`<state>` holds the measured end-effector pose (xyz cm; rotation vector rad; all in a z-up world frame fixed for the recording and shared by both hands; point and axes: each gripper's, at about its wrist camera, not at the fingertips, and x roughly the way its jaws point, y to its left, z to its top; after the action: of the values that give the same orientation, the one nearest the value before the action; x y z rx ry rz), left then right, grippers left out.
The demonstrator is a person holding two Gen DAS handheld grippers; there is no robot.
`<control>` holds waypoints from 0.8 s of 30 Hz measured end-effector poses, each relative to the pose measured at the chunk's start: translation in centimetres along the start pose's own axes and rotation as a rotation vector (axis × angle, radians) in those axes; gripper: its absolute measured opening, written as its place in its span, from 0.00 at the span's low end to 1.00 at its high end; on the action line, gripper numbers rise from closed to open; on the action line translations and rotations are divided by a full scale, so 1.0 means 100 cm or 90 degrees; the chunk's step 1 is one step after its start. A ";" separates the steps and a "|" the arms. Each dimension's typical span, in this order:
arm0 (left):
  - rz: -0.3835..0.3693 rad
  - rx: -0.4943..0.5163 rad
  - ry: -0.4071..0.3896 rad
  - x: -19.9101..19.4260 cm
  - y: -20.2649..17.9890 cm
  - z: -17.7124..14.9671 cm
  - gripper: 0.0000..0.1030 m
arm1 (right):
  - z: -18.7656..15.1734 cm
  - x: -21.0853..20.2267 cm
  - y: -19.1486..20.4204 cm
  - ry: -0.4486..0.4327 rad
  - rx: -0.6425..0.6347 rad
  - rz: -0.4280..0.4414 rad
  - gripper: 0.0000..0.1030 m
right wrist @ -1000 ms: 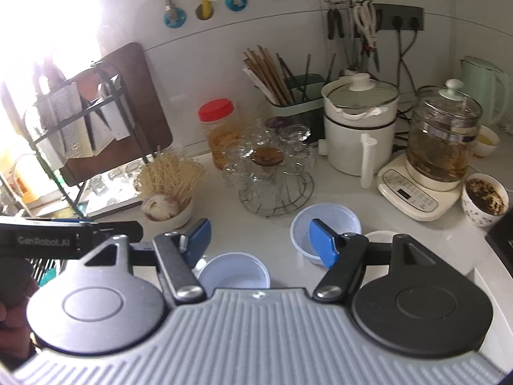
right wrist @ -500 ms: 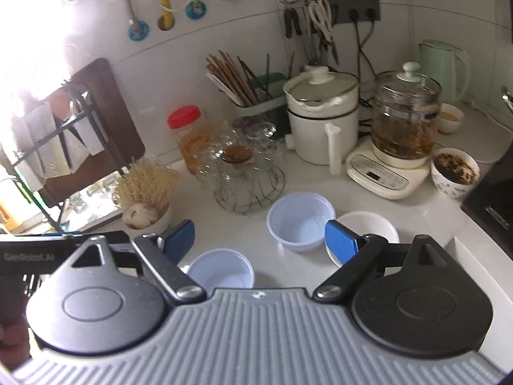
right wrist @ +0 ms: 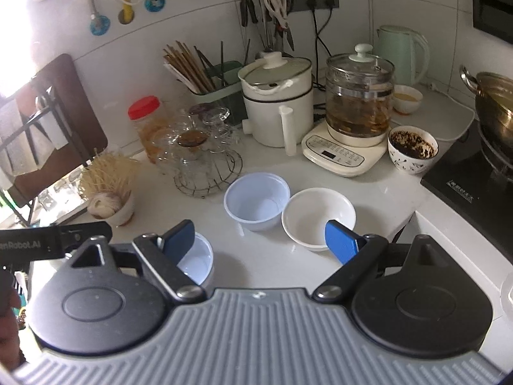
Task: Organize plates and bowls
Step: 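Withdraw both grippers and move to a second light blue bowl, then close both grippers on the rim of the second blue bowl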
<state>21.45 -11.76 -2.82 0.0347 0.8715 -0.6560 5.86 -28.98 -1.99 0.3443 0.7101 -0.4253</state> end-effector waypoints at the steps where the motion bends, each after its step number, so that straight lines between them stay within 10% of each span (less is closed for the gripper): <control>1: 0.001 0.002 0.002 0.003 -0.002 0.002 0.92 | 0.002 0.003 -0.002 0.000 0.005 -0.002 0.87; 19: 0.027 -0.051 0.066 0.116 -0.015 0.068 0.92 | 0.064 0.103 -0.050 0.054 -0.010 0.041 0.71; 24: 0.022 -0.063 0.095 0.153 -0.020 0.080 0.92 | 0.077 0.139 -0.061 0.092 -0.018 0.029 0.87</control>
<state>33.02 -23.56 -8.12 0.0097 1.0442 -0.5821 16.62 -41.22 -7.03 0.3669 0.8470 -0.3495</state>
